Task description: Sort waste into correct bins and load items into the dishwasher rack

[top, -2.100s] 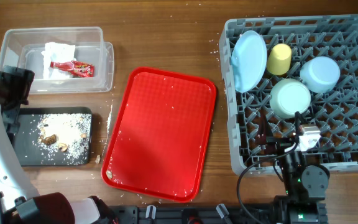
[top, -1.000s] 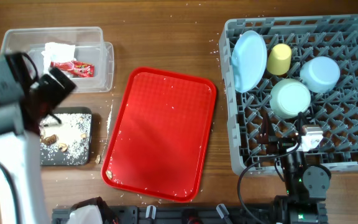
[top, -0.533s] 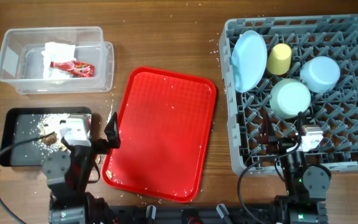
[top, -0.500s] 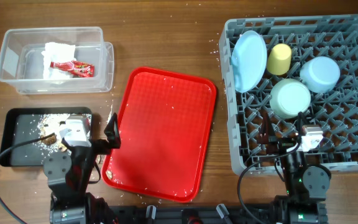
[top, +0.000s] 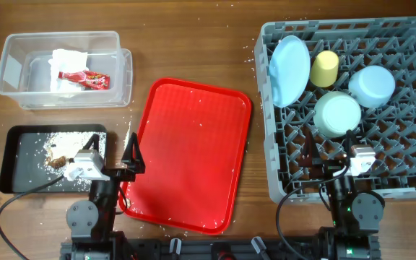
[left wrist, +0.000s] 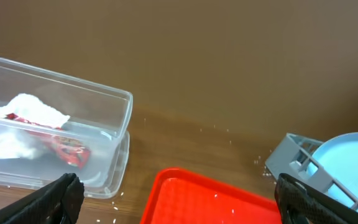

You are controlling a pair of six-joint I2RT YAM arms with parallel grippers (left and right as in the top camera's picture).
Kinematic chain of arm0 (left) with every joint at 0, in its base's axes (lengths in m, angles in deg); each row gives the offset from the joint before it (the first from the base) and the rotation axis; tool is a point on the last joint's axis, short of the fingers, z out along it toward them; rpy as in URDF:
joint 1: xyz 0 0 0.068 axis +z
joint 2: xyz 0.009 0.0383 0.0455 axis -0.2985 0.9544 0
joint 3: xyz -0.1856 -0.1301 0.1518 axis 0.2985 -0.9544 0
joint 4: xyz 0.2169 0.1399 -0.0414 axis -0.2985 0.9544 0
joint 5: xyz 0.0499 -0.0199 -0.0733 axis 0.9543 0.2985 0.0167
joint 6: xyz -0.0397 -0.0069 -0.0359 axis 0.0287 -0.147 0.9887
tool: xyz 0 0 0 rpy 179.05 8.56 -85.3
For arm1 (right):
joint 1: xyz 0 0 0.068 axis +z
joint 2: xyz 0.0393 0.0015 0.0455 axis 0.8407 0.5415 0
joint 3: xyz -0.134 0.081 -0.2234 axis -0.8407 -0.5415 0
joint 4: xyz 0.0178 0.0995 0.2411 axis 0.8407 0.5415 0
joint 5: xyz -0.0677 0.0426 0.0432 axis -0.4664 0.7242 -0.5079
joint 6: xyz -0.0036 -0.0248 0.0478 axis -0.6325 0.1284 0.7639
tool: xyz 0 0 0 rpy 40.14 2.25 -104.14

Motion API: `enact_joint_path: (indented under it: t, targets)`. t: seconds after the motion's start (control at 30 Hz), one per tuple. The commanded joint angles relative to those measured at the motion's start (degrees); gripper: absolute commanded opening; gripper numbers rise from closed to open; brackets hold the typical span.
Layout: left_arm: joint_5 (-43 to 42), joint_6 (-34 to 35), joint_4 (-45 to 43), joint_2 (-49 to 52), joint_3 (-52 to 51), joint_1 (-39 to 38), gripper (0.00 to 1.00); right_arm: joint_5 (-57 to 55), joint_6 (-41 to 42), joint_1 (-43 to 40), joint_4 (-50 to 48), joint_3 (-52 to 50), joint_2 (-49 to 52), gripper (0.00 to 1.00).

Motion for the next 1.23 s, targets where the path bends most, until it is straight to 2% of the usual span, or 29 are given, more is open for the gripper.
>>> enact_joint_path:
  t: [0.0, 0.17, 0.3, 1.2]
  targets:
    - [3.39, 2.19, -1.07, -0.70, -0.92, -0.50, 1.00, 0.50, -0.81, -0.22, -0.17, -0.07, -0.46, 1.00]
    - [3.52, 1.97, 5.73, -0.70, -0.92, -1.09, 1.00, 0.50, -0.81, -0.22, -0.17, -0.07, -0.46, 1.00]
    - [3.52, 1.55, 5.64, -0.70, -0.92, -3.13, 1.00, 0.48, -0.83, -0.22, -0.17, -0.07, -0.46, 1.00]
    - [3.52, 1.53, 5.66, -0.68, -0.92, -3.13, 1.00, 0.50, -0.79, -0.22, -0.17, -0.07, -0.46, 1.00]
